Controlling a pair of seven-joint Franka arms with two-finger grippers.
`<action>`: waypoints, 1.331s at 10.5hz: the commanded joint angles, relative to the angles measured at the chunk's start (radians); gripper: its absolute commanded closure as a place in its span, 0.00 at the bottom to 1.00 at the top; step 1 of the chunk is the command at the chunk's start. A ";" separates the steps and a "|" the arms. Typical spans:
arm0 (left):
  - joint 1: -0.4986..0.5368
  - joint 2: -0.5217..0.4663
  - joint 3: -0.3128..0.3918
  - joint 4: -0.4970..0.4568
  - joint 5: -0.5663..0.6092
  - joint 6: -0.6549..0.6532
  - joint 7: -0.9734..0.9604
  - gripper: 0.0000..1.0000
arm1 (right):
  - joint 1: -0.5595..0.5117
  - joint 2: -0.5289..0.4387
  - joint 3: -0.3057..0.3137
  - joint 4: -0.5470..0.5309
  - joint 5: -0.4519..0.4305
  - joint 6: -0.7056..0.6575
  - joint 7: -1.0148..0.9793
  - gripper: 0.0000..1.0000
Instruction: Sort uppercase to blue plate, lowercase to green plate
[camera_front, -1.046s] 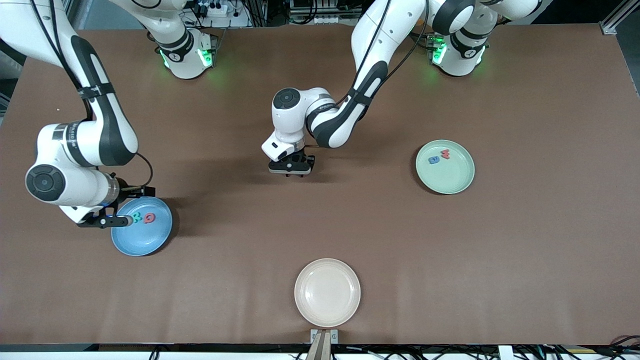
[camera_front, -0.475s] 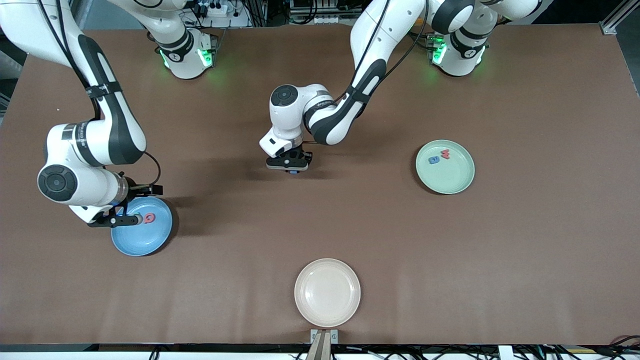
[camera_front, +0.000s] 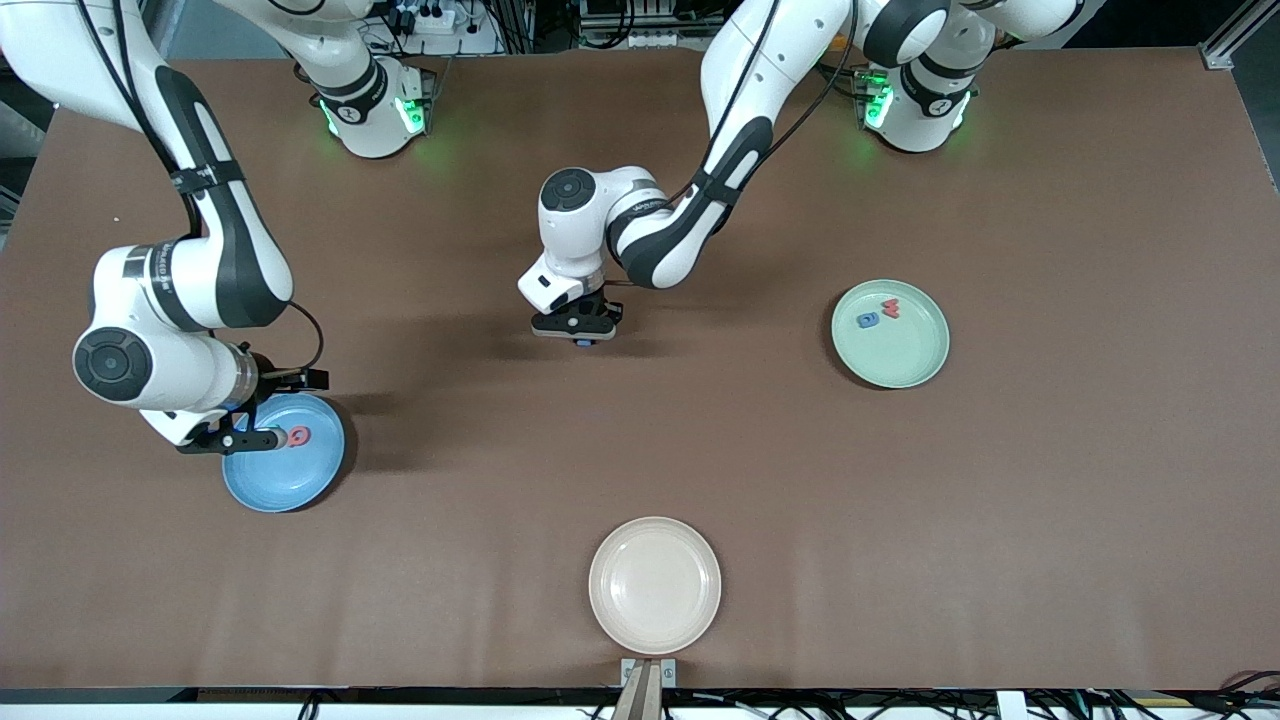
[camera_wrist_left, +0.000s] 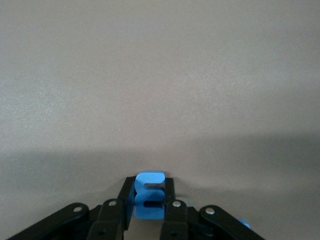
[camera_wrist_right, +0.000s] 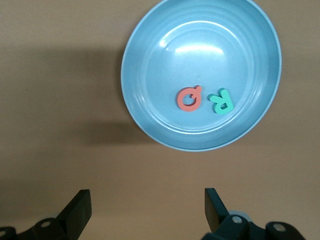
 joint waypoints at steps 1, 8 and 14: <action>0.033 -0.034 -0.012 -0.044 -0.040 -0.043 0.065 0.89 | 0.018 -0.025 -0.001 -0.013 0.029 -0.004 0.001 0.00; 0.274 -0.183 -0.082 -0.083 -0.196 -0.272 0.413 0.89 | 0.151 -0.028 -0.001 -0.026 0.109 -0.002 0.181 0.00; 0.663 -0.475 -0.237 -0.528 -0.164 -0.274 0.787 0.89 | 0.267 -0.030 0.123 -0.082 0.159 0.092 0.508 0.00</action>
